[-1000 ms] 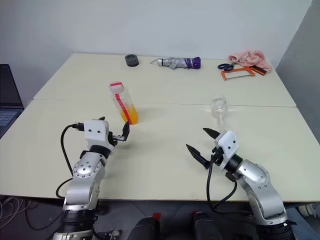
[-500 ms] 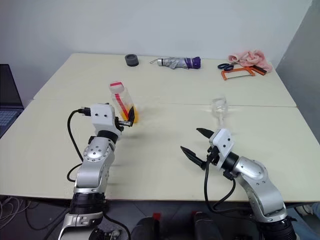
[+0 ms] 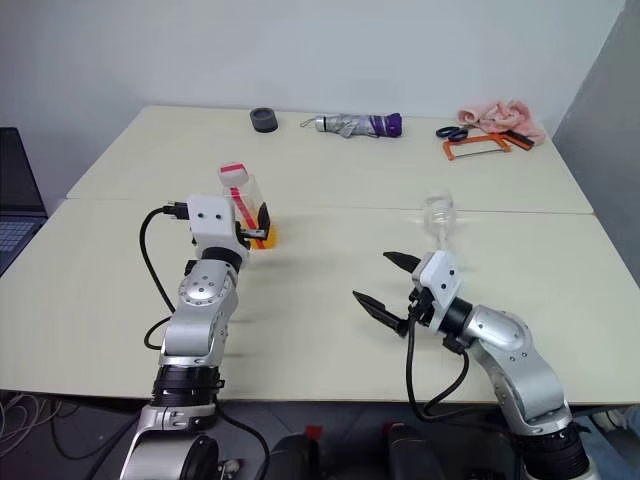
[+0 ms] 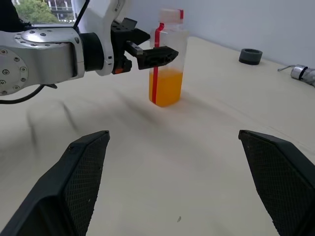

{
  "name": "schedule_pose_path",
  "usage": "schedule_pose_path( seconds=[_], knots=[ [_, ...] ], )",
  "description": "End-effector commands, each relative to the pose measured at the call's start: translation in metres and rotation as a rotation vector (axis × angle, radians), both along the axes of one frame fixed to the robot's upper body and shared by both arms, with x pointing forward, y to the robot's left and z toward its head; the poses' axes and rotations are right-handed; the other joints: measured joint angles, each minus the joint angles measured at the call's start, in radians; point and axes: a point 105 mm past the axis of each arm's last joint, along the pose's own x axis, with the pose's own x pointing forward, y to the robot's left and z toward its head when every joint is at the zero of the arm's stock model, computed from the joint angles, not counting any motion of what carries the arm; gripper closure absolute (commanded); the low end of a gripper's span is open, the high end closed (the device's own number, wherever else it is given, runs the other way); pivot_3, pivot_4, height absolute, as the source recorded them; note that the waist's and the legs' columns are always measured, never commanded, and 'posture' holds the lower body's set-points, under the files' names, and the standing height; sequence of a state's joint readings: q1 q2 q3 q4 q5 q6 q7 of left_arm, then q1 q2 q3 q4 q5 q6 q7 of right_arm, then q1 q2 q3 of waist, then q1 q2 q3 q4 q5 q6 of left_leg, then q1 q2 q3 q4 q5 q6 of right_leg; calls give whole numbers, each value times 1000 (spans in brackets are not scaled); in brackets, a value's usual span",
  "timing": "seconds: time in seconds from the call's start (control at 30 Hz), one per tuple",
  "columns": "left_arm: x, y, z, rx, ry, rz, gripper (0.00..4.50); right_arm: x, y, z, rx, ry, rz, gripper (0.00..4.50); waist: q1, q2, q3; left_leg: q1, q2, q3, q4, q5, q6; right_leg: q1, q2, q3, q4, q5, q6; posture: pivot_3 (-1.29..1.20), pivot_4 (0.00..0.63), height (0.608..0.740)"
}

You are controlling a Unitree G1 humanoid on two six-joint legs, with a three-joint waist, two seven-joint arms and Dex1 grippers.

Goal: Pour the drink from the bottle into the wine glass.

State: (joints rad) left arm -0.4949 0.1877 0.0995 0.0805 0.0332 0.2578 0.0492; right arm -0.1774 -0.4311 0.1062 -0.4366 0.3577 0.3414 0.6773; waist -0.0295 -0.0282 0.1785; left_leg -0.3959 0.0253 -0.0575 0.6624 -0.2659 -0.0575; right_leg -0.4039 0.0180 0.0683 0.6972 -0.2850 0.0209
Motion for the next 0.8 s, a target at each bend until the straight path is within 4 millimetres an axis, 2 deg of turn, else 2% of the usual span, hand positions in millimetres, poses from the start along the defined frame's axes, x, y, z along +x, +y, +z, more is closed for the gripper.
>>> schedule_pose_path(
  seconds=[0.03,0.33,0.8],
  knots=[
    [5,-5,15,1,-41,3,48,-4,5,8,14,-26,36,0,0,0,0,0,0,0,0,0,0,0,0,0,0,0,0,0,150,740],
    [27,-11,29,-12,-46,16,48,-4,7,8,12,-24,43,0,0,0,0,-1,-1,0,0,0,0,0,0,0,0,0,0,0,150,740],
    [32,-12,27,6,-26,19,48,-3,6,8,19,-20,29,0,0,0,0,-1,-1,0,0,0,0,0,0,0,0,0,0,0,150,740]
  ],
)
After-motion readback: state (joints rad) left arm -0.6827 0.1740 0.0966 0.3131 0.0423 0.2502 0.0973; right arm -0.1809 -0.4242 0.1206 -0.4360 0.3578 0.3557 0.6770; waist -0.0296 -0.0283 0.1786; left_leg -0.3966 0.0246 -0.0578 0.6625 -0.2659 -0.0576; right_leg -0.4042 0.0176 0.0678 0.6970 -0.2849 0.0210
